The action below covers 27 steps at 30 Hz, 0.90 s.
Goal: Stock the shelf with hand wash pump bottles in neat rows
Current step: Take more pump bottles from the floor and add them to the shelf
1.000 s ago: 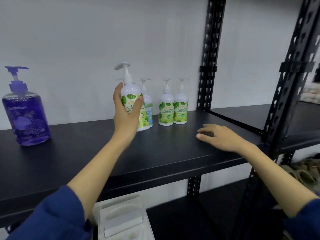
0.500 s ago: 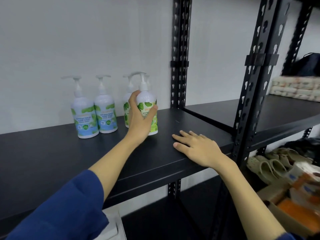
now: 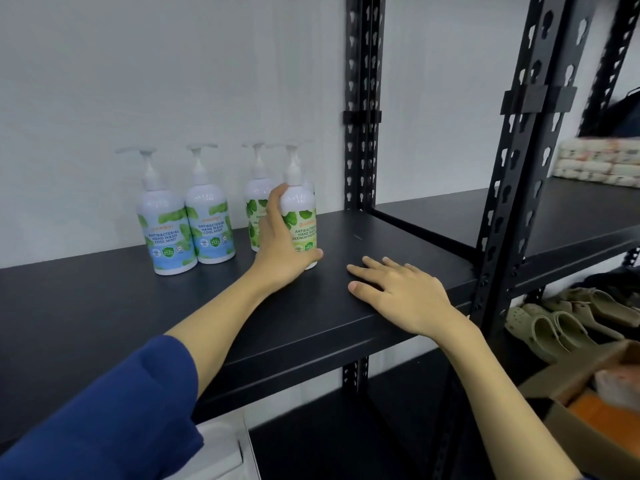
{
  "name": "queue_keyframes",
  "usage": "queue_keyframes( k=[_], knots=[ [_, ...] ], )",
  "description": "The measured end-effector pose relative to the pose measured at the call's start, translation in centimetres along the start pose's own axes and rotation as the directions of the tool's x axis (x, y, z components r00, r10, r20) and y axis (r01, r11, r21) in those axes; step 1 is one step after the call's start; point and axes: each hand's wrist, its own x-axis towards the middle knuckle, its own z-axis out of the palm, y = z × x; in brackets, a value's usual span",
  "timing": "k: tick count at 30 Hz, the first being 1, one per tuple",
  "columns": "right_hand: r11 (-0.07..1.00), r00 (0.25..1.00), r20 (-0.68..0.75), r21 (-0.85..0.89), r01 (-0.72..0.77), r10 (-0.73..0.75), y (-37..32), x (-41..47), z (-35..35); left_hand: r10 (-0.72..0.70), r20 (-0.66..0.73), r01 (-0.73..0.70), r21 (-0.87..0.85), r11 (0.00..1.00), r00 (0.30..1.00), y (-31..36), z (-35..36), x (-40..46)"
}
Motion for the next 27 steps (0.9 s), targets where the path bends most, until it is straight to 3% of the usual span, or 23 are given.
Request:
queue_keyframes(
  k=[3, 11, 20, 24, 27],
  knots=[
    [1.0, 1.0, -0.004, -0.002, -0.005, 0.005, 0.0, 0.0, 0.0, 0.004, -0.054, 0.004, 0.159, 0.987, 0.999, 0.7, 0.2, -0.4],
    [1.0, 1.0, -0.016, 0.003, -0.014, 0.014, 0.1, 0.1, 0.2, 0.091, -0.013, -0.092, -0.082, 0.992, 0.996, 0.5, 0.7, 0.6],
    [1.0, 0.998, -0.064, -0.01, -0.02, 0.019, 0.2, 0.0, 0.3, 0.071, 0.043, -0.064, -0.15, 0.987, 0.997, 0.3, 0.2, 0.3],
    [0.997, 0.955, -0.296, 0.065, 0.05, -0.028, 0.4, -0.9, 1.6, 0.071, 0.031, -0.066, -0.142, 0.988, 0.997, 0.1, 0.2, 0.4],
    [0.972, 0.775, -0.625, 0.113, 0.205, -0.091, 0.3, -2.0, 3.9, 0.064, 0.023, -0.06, -0.139, 0.989, 0.998, 0.0, 0.3, 0.5]
  ],
)
